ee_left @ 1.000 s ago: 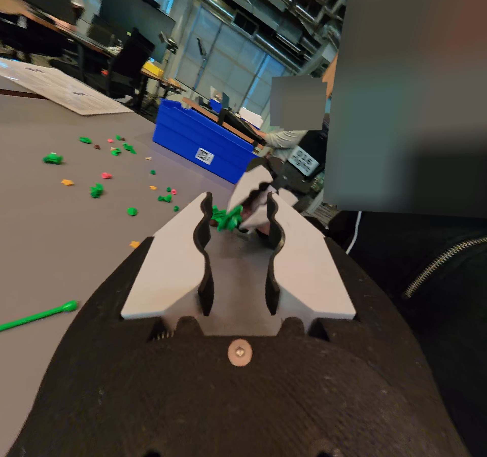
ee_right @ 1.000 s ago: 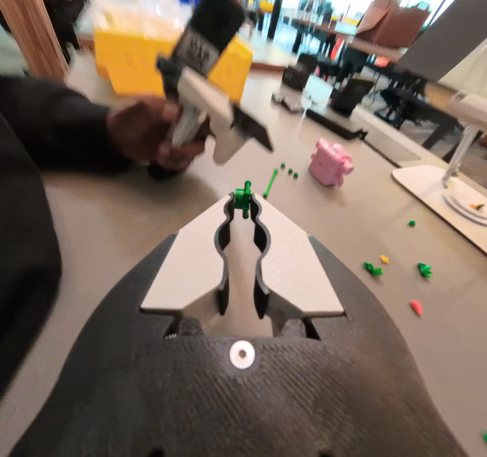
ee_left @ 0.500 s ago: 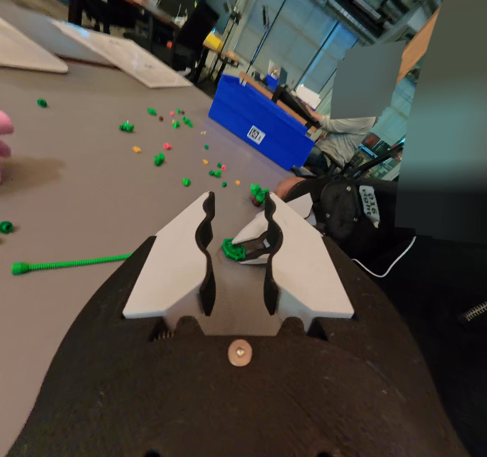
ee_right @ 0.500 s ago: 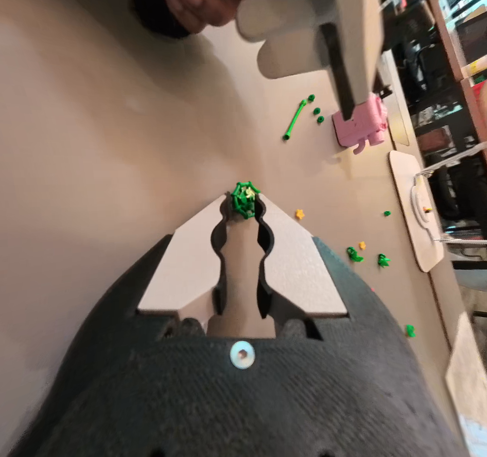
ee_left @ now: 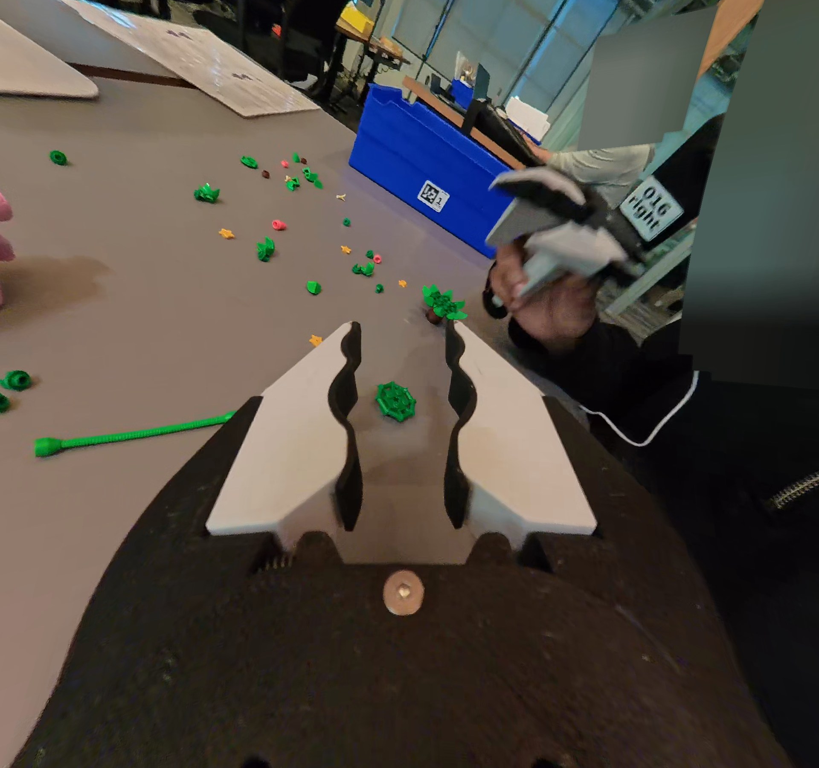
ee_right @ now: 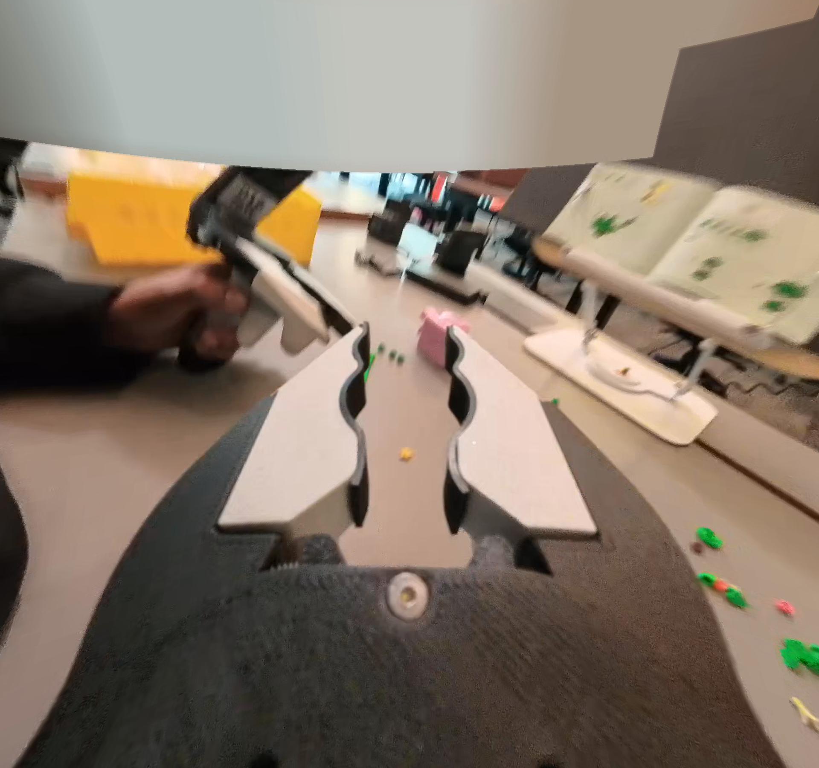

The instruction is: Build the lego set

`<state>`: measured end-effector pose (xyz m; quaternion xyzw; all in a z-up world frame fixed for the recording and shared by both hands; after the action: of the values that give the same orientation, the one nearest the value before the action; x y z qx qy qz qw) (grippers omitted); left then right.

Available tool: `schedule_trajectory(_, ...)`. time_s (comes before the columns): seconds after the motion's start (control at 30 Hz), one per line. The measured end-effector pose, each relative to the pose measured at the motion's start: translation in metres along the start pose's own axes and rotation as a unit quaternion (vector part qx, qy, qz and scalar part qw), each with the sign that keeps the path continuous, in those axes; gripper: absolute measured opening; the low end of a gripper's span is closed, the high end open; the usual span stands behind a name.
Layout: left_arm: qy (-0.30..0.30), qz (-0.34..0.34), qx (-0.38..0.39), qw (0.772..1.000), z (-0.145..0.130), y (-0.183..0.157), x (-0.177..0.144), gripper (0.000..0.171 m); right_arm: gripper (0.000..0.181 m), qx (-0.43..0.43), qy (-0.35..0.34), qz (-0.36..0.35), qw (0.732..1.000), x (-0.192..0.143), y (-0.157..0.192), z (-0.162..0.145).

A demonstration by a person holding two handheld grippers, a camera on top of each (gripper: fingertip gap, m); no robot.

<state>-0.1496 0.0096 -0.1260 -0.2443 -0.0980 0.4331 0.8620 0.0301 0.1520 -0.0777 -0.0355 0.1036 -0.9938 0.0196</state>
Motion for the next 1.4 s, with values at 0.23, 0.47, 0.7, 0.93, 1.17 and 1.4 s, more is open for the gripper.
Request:
schedule_trajectory(0.23,0.073,0.05,0.085,0.992,0.012,-0.002,0.014,0.045,0.04,0.112,-0.078,-0.074,0.988,-0.014,-0.077,0.023)
schedule_trajectory(0.47,0.23,0.175,0.264,0.92,0.02,0.033,0.045,0.074,0.041,0.074,-0.077,0.004,0.994,0.027,-0.069,0.015)
schedule_trajectory(0.7,0.107,0.176,0.18,0.962,0.03,0.036,0.005,0.066,0.019,0.024,-0.043,-0.012,0.999,0.009,-0.067,-0.013)
schedule_trajectory(0.93,0.099,0.287,0.298,0.905,0.028,0.039,-0.004,0.031,0.022,0.036,-0.011,-0.011,0.999,0.017,-0.065,-0.024)
schedule_trajectory(1.17,0.051,0.261,0.234,0.935,0.032,0.047,-0.014,0.0,0.023,0.047,0.001,0.003,0.999,0.019,-0.06,-0.022)
schedule_trajectory(1.4,0.051,0.311,0.181,0.932,0.035,0.06,-0.017,0.0,0.023,0.052,0.018,-0.003,0.998,0.021,-0.063,-0.028)
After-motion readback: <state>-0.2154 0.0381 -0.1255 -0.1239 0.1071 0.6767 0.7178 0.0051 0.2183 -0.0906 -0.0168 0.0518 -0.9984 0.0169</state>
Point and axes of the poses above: each gripper's, where its closed fingertips meet, x out along the fingers, z out of its top, y = z × x across the jaws, the point moved 9 cm from there along -x, back along the fingers, and after that the axes turned 11 degrees about -z, right-handed, at the moved point
